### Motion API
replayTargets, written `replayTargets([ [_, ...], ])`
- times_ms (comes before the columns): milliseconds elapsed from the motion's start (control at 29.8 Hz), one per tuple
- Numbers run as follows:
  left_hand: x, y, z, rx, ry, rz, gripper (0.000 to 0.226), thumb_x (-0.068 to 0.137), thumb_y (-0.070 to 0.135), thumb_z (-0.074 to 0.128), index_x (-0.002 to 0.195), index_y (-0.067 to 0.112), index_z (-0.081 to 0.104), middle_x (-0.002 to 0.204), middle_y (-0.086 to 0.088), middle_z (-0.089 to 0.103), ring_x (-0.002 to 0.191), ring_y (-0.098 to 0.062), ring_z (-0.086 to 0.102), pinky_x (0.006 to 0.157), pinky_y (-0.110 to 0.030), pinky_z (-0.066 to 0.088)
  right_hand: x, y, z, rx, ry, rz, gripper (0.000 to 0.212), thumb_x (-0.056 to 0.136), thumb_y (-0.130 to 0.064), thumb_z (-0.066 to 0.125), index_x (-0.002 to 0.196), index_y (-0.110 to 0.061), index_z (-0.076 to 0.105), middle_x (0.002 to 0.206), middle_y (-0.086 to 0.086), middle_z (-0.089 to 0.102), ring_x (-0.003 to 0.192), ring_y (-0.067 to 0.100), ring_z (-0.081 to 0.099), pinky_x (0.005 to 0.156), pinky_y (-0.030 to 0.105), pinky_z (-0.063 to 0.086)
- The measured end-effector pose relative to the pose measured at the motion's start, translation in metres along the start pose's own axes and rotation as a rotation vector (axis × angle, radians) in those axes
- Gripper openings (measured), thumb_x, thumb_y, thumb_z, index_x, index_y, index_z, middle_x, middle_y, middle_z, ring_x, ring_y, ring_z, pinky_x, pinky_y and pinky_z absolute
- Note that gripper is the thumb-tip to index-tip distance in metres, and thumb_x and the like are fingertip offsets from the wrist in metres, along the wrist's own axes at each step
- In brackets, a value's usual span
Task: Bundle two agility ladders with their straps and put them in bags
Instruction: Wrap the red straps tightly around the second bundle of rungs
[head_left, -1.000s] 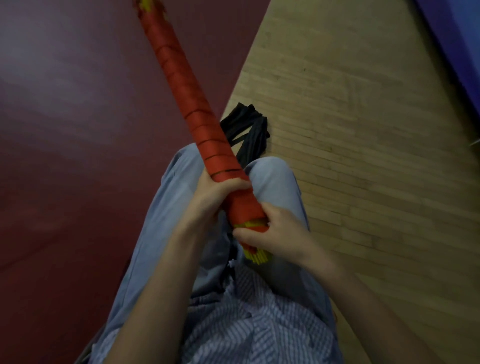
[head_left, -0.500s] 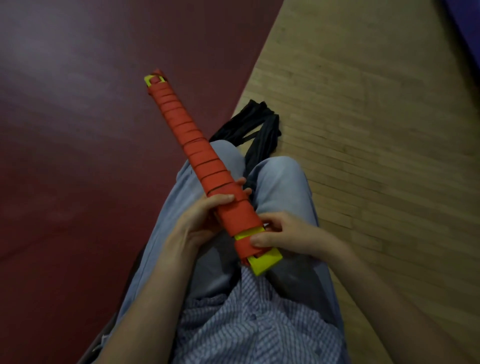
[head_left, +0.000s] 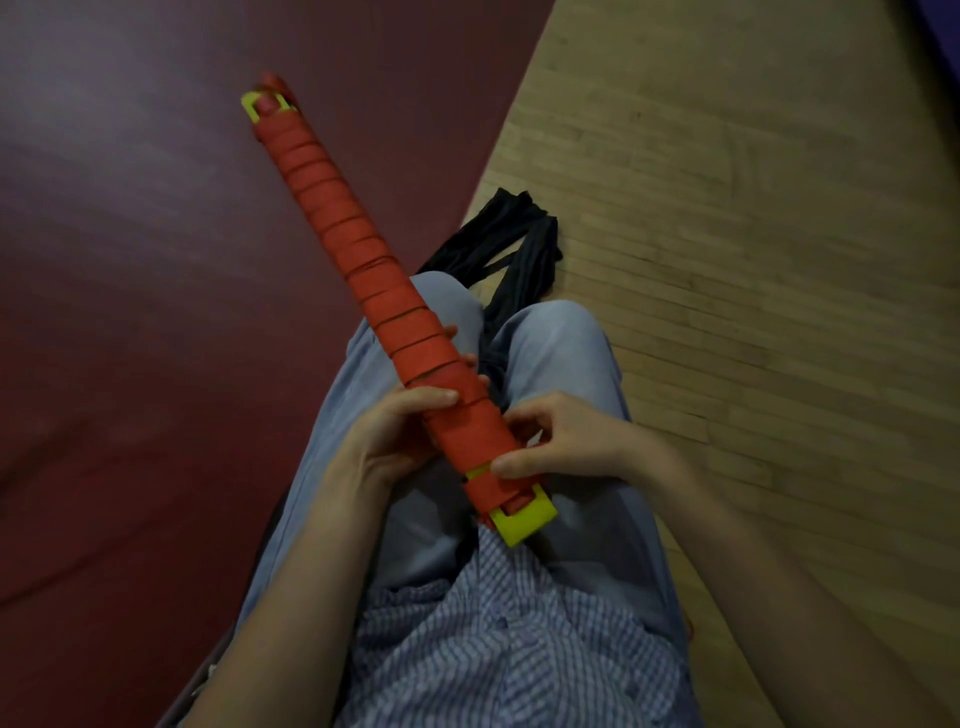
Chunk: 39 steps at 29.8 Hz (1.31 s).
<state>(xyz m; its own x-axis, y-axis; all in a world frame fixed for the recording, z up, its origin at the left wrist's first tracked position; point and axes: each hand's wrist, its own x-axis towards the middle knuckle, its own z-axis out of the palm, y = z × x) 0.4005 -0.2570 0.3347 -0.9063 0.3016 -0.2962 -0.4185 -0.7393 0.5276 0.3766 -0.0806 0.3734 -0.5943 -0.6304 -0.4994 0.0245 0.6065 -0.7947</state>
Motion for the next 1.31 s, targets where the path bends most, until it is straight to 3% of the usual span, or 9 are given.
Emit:
replayTargets([
  [235, 0.001, 0.0, 0.003, 0.105, -0.024, 0.002, 0.074, 0.029, 0.023, 0.093, 0.1, 0.025, 0.071, 0.099, 0.001, 0.073, 0.092, -0.013, 0.069, 0.073, -0.032, 0.058, -0.005, -0.001, 0.007, 0.213, 0.027, 0.017, 0.027, 0.082, -0.013, 0.067, 0.108, -0.014, 0.059, 0.107, 0.007, 0.068, 0.093, 0.016, 0.066, 0.088, 0.03, 0.053],
  [437, 0.004, -0.01, 0.029, 0.232, 0.424, 0.043, 0.042, 0.067, 0.011, 0.072, 0.105, 0.007, 0.054, 0.077, -0.007, 0.06, 0.062, -0.015, 0.061, 0.054, -0.024, 0.055, -0.017, -0.011, 0.002, 0.053, 0.096, 0.015, 0.03, 0.082, -0.025, 0.068, 0.103, -0.004, 0.064, 0.097, 0.016, 0.069, 0.088, 0.03, 0.066, 0.083, 0.046, 0.052],
  [605, 0.01, -0.02, 0.043, 0.218, 0.598, 0.005, 0.023, 0.076, 0.017, 0.07, 0.094, 0.008, 0.059, 0.066, -0.003, 0.061, 0.056, -0.013, 0.061, 0.051, -0.023, 0.053, -0.03, -0.022, 0.004, -0.369, 0.167, -0.031, 0.028, 0.082, -0.041, 0.064, 0.087, -0.013, 0.059, 0.079, 0.005, 0.063, 0.073, 0.019, 0.059, 0.066, 0.034, 0.044],
  [739, 0.006, -0.013, 0.04, 0.141, 0.596, -0.046, 0.003, 0.077, 0.007, 0.06, 0.076, 0.006, 0.058, 0.055, -0.002, 0.059, 0.05, -0.012, 0.057, 0.051, -0.024, 0.051, -0.027, -0.024, 0.008, -0.247, 0.185, -0.017, 0.046, 0.076, -0.054, 0.063, 0.108, -0.021, 0.057, 0.088, -0.007, 0.061, 0.081, 0.008, 0.059, 0.073, 0.025, 0.047],
  [806, 0.001, -0.007, 0.034, -0.004, 0.469, -0.056, 0.008, 0.07, 0.005, 0.065, 0.073, 0.006, 0.058, 0.051, -0.002, 0.059, 0.046, -0.013, 0.058, 0.05, -0.025, 0.053, -0.025, -0.025, 0.011, 0.04, 0.105, 0.025, 0.056, 0.068, -0.055, 0.06, 0.114, -0.025, 0.051, 0.082, -0.013, 0.059, 0.076, -0.001, 0.058, 0.07, 0.018, 0.045],
  [941, -0.001, -0.007, 0.017, -0.184, 0.091, -0.012, 0.075, 0.027, 0.013, 0.09, 0.098, 0.013, 0.065, 0.07, 0.0, 0.064, 0.056, -0.011, 0.062, 0.054, -0.026, 0.054, -0.017, -0.016, 0.02, 0.435, -0.037, 0.092, 0.028, 0.084, -0.024, 0.061, 0.1, -0.024, 0.037, 0.049, -0.01, 0.057, 0.04, -0.004, 0.051, 0.043, 0.009, 0.037],
  [1041, 0.005, -0.007, 0.012, -0.104, 0.026, -0.035, 0.086, 0.028, 0.019, 0.09, 0.108, 0.022, 0.061, 0.083, 0.0, 0.069, 0.071, -0.014, 0.067, 0.063, -0.032, 0.058, -0.018, -0.011, 0.028, 0.595, 0.004, 0.062, 0.038, 0.079, -0.02, 0.07, 0.094, -0.027, 0.036, 0.08, -0.001, 0.063, 0.062, 0.003, 0.062, 0.057, 0.018, 0.05],
  [1176, 0.006, 0.009, 0.028, 0.341, 0.179, -0.181, 0.044, 0.058, 0.017, 0.082, 0.099, 0.015, 0.067, 0.095, -0.007, 0.067, 0.082, -0.018, 0.067, 0.073, -0.032, 0.057, -0.023, -0.02, 0.024, 0.148, 0.268, 0.01, 0.041, 0.078, -0.033, 0.07, 0.1, -0.033, 0.035, 0.093, -0.005, 0.058, 0.079, 0.012, 0.061, 0.069, 0.027, 0.05],
  [1310, 0.013, -0.005, 0.044, 0.463, 0.434, 0.037, 0.037, 0.077, -0.002, 0.065, 0.11, 0.006, 0.053, 0.083, -0.008, 0.063, 0.064, -0.013, 0.066, 0.061, -0.029, 0.057, -0.023, -0.03, 0.021, -0.47, 0.525, -0.028, 0.054, 0.079, -0.052, 0.061, 0.115, -0.024, 0.031, 0.088, -0.008, 0.049, 0.079, 0.018, 0.058, 0.064, 0.026, 0.04],
])
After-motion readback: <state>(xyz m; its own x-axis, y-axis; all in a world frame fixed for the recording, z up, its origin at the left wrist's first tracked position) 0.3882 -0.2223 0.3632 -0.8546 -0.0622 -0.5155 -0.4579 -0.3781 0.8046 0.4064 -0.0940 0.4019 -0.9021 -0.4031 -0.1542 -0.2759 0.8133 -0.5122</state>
